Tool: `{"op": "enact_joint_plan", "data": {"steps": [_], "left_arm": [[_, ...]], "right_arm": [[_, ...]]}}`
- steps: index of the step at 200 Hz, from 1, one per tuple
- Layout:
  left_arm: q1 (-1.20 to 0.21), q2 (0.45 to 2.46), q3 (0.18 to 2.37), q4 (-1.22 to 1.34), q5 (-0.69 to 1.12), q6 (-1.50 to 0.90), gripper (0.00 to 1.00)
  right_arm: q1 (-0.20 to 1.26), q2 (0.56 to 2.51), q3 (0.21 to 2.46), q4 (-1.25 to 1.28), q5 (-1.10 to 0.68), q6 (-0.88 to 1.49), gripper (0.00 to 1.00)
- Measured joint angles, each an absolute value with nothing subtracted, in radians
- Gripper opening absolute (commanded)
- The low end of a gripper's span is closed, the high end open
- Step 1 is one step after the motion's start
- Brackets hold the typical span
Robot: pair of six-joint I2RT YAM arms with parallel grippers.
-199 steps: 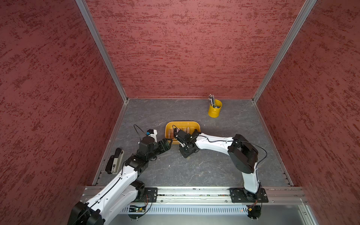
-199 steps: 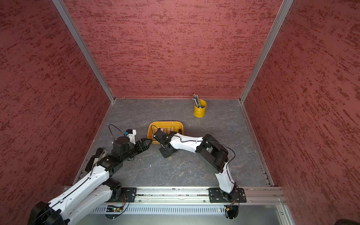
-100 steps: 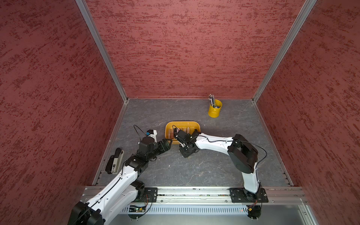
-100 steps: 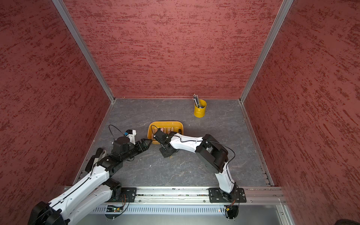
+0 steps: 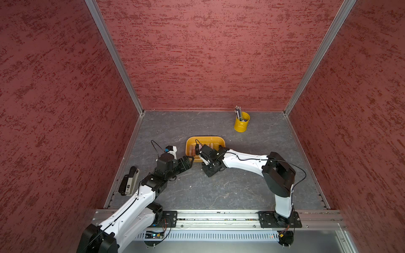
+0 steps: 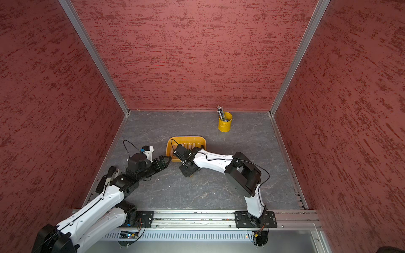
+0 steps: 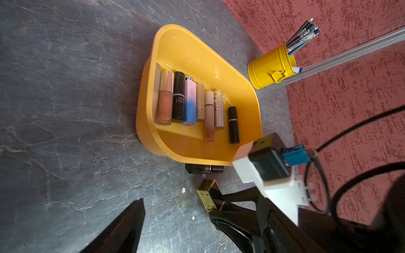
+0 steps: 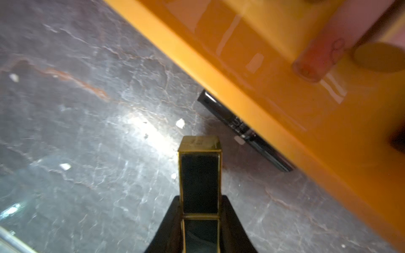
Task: Put the lipstick into the storage box
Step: Pick up the lipstick at the center of the board.
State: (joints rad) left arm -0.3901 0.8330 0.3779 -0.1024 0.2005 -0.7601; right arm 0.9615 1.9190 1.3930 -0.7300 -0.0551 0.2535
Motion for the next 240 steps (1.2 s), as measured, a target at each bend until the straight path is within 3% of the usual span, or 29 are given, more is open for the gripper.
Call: {"op": "enact_joint_plan", "data": {"steps": [72, 138, 240], "left_arm": [[-0.369, 0.833, 0.378, 0.065, 0.310, -0.800, 0.88], [-0.369, 0.901, 0.380, 0.213, 0.418, -0.804, 0.89], [-0.399, 0.956, 0.394, 0.293, 0.471, -0.815, 0.89]], "right_arm": [[0.936, 1.788, 1.392, -0.720, -0.186, 0.264, 0.24], [0.806, 1.675, 1.377, -0.715, -0.264, 0.281, 0.24], [0.679, 1.638, 1.371, -0.707, -0.319, 0.334, 0.25]]}}
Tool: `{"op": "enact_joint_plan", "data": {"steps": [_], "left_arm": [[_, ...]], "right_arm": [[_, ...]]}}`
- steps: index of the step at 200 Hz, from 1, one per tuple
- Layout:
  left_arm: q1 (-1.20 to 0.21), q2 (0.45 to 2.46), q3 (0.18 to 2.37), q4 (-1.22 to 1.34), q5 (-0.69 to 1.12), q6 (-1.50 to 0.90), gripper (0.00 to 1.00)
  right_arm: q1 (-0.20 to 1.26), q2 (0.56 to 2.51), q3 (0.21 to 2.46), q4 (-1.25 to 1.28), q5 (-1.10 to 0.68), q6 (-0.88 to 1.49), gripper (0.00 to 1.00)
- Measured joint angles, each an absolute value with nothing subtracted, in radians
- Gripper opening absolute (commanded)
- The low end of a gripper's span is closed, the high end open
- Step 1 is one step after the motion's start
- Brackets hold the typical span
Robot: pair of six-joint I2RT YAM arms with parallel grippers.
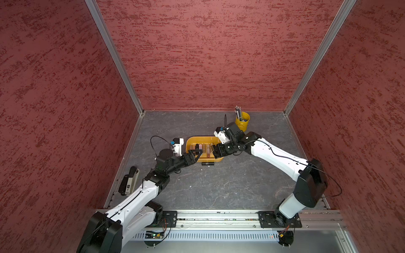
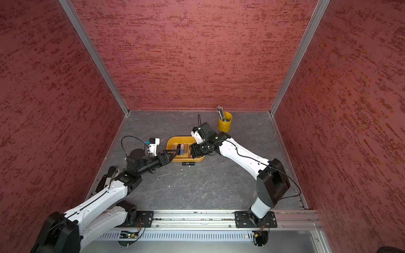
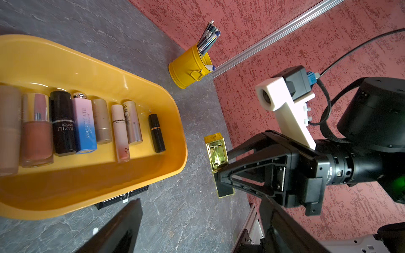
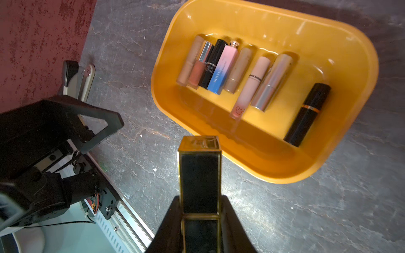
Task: Put the lipstick into the storage box
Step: Pick up the lipstick at the center of the board, then place the lipstick in the storage box.
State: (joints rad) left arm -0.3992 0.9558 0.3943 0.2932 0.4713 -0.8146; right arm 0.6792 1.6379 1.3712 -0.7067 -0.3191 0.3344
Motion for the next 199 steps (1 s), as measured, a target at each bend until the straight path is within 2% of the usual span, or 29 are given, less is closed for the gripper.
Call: {"op": "enact_joint_plan", "data": {"steps": [98, 199], "left_arm": [[-0.445, 1.011, 0.430, 0.289, 0.470, -0.798, 0.89], [-0.499, 1.081, 0.463, 0.230, 0.462, -0.765, 0.89]], "right_arm": [[0.628, 1.649, 1.371, -0.678, -0.310, 0.430, 0.26], [0.596, 1.788, 1.391, -0.656, -0.278, 0.476, 0.26]]}}
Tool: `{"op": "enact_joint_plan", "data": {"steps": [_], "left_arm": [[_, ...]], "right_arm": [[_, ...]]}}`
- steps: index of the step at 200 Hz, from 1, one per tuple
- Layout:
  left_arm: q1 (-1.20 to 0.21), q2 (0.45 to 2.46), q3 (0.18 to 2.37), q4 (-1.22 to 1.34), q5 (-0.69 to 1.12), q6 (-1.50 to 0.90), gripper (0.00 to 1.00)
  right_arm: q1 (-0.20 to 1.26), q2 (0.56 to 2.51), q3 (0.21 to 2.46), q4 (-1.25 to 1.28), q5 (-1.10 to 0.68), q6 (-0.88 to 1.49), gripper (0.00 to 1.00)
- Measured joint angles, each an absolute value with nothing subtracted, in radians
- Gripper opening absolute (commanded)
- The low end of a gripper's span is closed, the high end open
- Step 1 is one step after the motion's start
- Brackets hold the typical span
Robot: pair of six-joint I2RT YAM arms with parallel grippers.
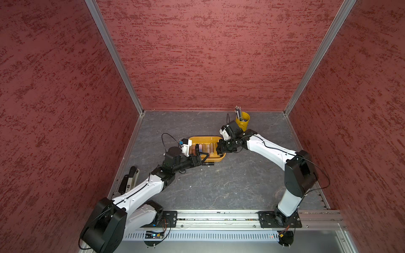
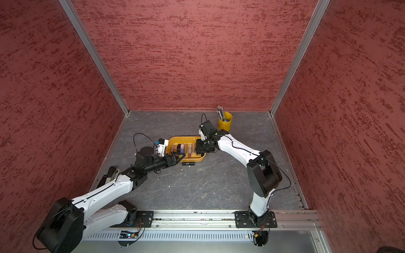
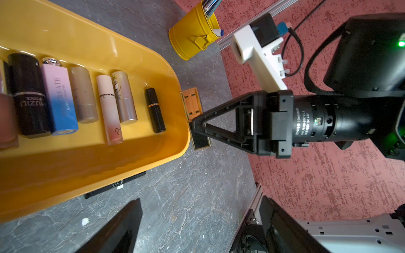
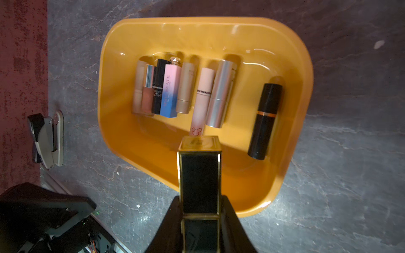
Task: Put the lipstick into the storage box
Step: Place the lipstick in the storage box.
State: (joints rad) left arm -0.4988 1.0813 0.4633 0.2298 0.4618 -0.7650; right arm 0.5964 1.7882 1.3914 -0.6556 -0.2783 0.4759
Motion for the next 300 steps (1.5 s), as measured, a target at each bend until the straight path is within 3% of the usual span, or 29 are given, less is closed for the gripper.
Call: {"op": "enact_joint_plan", "data": {"steps": [82, 186, 234, 300], "left_arm": [[-0.525, 1.079, 0.482, 0.155, 0.427, -0.719, 0.89], [-0.527, 1.004, 0.477, 0.073, 0.391, -0.698, 0.89], [-0.527, 1.003, 0.470, 0.064, 0.384, -0.698, 0.90], [-0.527, 0.985, 0.469, 0.060, 0.371, -0.698, 0.90]], "right_arm": [[0.579, 2.009, 1.544, -0.656, -0.235, 0.515, 0.27], [0.564, 2.118, 1.616, -0.655, -0.213, 0.543, 0.28], [0.562, 2.148, 1.630, -0.647, -0.223, 0.550, 0.44], [0.561, 2.118, 1.588, -0.613, -0.237, 0.549, 0.45]]}}
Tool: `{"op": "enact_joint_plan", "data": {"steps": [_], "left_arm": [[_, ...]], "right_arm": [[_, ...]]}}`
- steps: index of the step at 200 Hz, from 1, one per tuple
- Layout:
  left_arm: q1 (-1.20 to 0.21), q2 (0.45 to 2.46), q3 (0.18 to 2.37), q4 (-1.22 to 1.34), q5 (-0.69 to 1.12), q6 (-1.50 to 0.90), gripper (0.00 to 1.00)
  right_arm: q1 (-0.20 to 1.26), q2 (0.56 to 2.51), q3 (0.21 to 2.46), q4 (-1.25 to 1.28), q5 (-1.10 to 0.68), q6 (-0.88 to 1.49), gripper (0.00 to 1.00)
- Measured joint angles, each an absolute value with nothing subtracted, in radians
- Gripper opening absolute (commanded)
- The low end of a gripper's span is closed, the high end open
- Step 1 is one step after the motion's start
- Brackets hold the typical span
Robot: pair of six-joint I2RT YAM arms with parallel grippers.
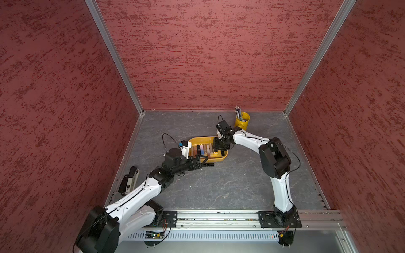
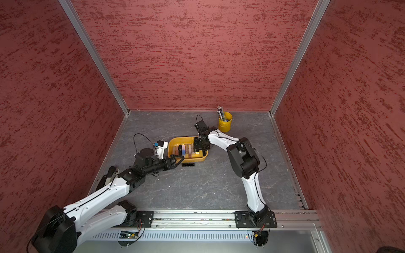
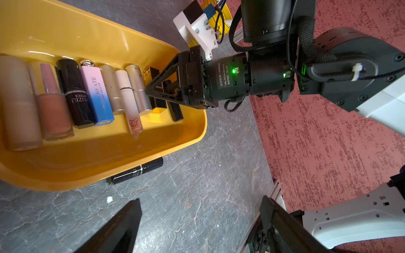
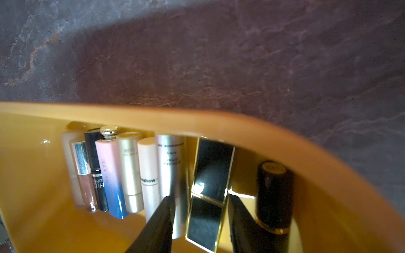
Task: Put the lipstick into the storage box
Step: Place the lipstick in the storage box.
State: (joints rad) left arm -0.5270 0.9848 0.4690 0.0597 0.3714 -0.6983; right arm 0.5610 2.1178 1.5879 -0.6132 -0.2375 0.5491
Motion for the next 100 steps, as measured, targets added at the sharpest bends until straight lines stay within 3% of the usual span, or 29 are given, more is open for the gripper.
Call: {"op": "enact_joint_plan", "data": {"steps": [100], "left_arm": [[-0.539, 0.998, 0.419, 0.071, 0.358, -0.702, 0.90]], "right_arm": [[0.581, 1.651, 1.167, -0.438, -0.382, 0.506, 0.57]]}}
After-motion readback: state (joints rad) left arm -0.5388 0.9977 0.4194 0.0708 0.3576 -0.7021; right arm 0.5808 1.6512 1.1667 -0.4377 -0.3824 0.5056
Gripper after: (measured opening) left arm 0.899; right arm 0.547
